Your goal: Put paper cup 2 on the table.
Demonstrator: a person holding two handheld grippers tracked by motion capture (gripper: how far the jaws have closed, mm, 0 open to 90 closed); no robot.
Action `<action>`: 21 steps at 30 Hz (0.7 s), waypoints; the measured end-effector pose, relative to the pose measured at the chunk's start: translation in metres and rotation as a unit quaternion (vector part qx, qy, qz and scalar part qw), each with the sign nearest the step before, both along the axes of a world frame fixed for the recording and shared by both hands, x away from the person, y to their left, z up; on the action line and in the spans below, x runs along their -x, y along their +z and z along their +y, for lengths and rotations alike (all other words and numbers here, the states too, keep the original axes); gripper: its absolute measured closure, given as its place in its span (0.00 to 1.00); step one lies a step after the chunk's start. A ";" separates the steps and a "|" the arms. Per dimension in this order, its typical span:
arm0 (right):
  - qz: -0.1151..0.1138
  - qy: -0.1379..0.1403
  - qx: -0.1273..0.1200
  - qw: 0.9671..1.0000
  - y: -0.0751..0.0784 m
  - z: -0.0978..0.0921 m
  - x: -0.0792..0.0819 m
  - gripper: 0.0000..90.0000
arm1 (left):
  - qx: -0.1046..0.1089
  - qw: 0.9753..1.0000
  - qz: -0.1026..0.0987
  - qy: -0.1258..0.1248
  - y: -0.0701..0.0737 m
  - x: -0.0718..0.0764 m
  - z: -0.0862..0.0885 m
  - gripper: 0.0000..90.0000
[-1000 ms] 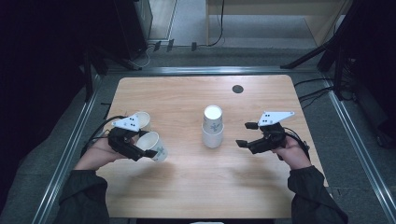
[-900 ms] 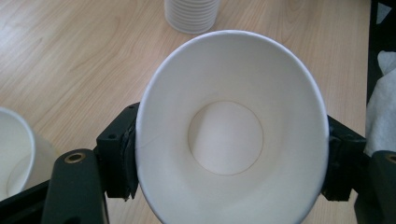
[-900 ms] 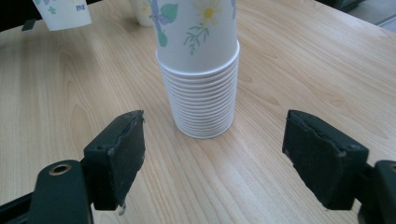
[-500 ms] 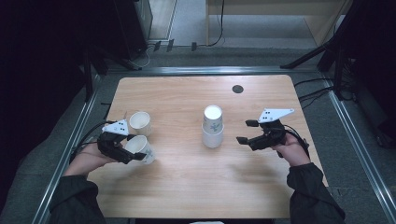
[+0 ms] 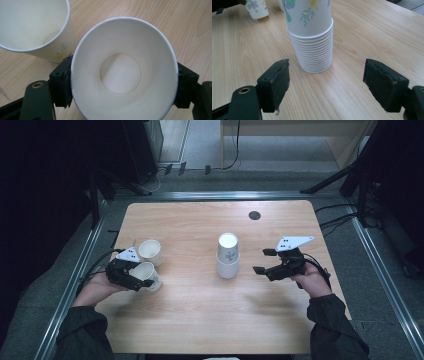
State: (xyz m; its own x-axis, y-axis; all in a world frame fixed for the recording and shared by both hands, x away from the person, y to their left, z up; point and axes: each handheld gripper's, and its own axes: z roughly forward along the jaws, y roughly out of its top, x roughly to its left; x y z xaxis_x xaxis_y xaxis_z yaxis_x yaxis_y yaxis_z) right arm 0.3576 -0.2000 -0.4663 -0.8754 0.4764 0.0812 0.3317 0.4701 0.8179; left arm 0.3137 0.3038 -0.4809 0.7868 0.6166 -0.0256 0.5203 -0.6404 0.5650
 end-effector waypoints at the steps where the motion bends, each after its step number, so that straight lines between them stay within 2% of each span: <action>1: 0.001 0.000 0.000 1.000 0.000 0.000 0.000 0.24 | -0.003 1.000 0.000 0.001 -0.001 0.000 -0.001 0.24; 6: 0.000 0.000 0.000 1.000 0.000 -0.001 0.000 0.24 | -0.009 1.000 0.013 0.004 -0.004 -0.002 -0.003 0.23; 8: 0.001 -0.001 -0.001 1.000 0.000 -0.001 0.000 0.24 | -0.011 1.000 0.011 0.003 -0.005 -0.002 -0.003 0.23; 13: 0.000 -0.002 0.000 1.000 0.001 -0.002 0.000 0.24 | -0.001 1.000 0.014 -0.004 -0.005 -0.001 -0.004 0.21; 21: -0.001 -0.001 0.002 1.000 0.001 -0.002 0.000 0.24 | 0.005 1.000 0.023 -0.006 -0.005 -0.001 -0.005 0.18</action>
State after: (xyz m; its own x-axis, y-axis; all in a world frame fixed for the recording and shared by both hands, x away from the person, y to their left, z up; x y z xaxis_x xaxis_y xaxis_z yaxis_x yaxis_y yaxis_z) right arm 0.3579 -0.2018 -0.4658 -0.8743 0.4792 0.0777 0.3317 0.4728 0.8163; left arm 0.3149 0.2987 -0.4864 0.7922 0.6064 -0.0681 0.5382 -0.6416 0.5465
